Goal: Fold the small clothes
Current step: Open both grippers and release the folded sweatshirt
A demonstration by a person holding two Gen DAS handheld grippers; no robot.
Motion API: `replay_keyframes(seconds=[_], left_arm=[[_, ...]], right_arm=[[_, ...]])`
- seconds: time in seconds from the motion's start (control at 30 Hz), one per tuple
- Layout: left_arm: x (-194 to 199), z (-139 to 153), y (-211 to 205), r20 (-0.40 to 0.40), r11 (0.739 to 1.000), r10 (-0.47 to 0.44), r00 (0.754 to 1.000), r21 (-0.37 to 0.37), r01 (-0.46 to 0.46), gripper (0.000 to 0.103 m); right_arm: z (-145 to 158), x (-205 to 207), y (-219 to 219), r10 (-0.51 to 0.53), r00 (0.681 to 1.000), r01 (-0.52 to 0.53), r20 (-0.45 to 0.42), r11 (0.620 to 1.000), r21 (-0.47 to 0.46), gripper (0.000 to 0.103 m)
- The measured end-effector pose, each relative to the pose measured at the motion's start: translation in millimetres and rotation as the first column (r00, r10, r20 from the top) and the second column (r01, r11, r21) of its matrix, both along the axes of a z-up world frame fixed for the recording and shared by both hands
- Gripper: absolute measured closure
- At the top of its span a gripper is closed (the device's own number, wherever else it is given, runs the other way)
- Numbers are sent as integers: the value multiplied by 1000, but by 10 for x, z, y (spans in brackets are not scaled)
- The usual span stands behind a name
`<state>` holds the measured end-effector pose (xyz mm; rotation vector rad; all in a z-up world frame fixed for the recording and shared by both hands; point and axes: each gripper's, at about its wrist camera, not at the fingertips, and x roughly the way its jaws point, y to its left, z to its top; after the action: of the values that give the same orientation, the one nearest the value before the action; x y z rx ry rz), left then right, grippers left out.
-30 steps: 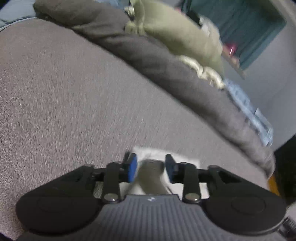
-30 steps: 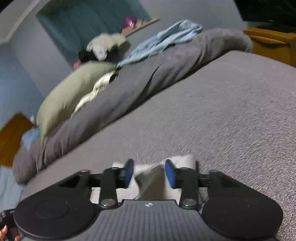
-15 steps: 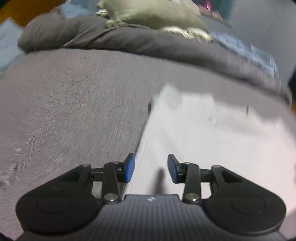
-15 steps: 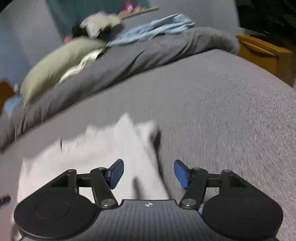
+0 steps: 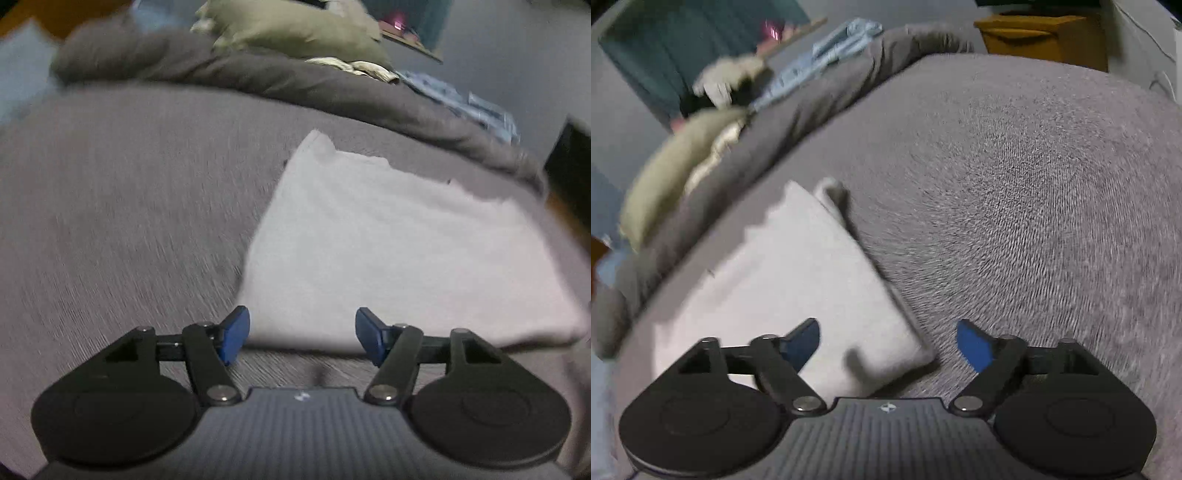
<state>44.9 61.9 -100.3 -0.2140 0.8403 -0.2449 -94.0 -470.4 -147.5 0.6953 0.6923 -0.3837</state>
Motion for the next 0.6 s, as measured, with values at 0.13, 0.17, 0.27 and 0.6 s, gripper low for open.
replay_keyframes(seconds=[0.13, 0.17, 0.27, 0.6], left_arm=[[-135, -132, 69, -64, 994, 77, 995, -70, -82, 33], [-167, -176, 87, -67, 991, 91, 994, -92, -97, 33], [-189, -272, 108, -92, 983, 106, 990, -140, -118, 33], [-32, -455, 1, -111, 977, 111, 988, -172, -129, 33]], right_arm=[[-84, -129, 197, -18, 999, 16, 48, 998, 53, 13], [-129, -126, 251, -17, 999, 14, 38, 997, 75, 13], [-257, -90, 384, 4, 1000, -5, 10, 993, 116, 13], [-446, 61, 391, -12, 998, 0, 68, 987, 164, 6]])
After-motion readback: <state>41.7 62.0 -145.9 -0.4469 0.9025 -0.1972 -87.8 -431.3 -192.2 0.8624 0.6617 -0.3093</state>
